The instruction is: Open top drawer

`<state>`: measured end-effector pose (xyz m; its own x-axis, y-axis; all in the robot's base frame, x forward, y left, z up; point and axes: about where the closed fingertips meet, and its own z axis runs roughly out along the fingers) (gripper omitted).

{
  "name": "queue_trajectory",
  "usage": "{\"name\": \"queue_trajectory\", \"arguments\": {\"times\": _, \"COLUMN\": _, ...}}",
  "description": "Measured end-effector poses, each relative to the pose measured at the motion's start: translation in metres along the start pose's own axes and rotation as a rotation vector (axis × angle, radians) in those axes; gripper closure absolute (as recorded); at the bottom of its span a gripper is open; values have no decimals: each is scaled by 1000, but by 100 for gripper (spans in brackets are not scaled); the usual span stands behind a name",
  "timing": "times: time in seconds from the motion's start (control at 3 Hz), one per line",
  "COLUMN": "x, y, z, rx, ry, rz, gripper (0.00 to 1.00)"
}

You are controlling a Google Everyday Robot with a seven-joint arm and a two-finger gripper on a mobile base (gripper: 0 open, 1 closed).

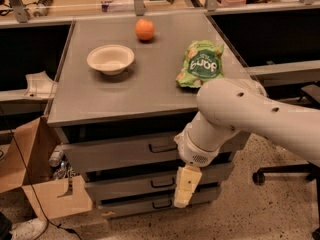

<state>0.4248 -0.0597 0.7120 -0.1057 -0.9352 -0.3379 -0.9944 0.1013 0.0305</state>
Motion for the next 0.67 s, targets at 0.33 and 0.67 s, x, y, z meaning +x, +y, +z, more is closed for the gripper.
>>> {"name": "queue_trajectory", "arguments": {"times": 0.33, "x": 0, "y": -2, "z": 3, "rx": -1, "ry": -6, "rz": 1, "gripper": 0}}
{"name": "queue_trajectory", "arguments": {"times": 0.67, "x": -17, "y": -24, "z": 28, "rx": -22, "ry": -46, "rz": -11, "gripper": 0}}
